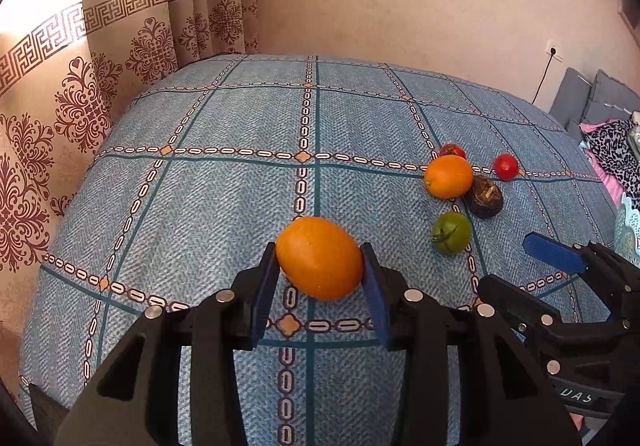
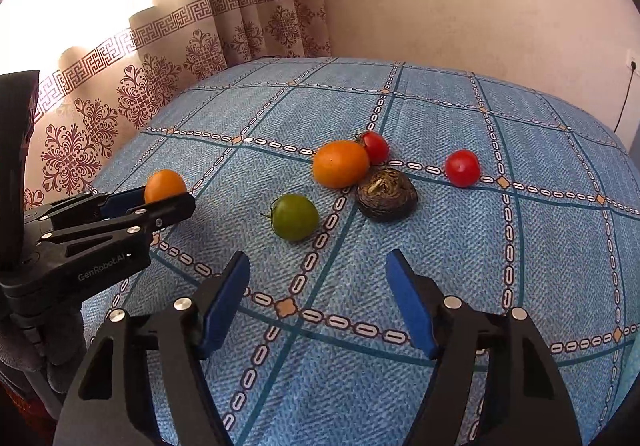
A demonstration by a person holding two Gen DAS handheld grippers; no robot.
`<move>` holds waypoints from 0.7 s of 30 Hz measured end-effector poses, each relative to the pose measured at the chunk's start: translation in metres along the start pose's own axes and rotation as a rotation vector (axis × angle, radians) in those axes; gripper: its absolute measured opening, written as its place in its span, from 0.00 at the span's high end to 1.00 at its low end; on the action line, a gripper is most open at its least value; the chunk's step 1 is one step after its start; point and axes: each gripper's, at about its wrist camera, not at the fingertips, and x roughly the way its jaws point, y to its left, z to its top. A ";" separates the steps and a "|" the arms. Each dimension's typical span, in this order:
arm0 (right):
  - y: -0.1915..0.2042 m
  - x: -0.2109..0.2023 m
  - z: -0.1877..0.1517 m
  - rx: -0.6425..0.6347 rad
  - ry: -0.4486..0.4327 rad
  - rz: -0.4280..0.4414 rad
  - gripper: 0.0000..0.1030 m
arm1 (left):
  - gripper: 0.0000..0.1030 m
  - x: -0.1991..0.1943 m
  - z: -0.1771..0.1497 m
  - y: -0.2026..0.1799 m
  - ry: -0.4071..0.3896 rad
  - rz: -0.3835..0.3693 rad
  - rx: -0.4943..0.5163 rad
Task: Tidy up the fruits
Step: 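Close the right tool on the green lime while the left tool holds the orange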
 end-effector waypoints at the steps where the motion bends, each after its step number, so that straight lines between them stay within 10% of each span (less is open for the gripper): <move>1: 0.002 0.004 0.002 0.000 0.005 0.004 0.38 | 0.59 0.000 0.000 0.002 0.001 0.002 -0.010; 21: 0.018 0.042 0.026 0.009 0.044 0.038 0.63 | 0.59 0.012 0.000 0.019 0.030 0.009 -0.069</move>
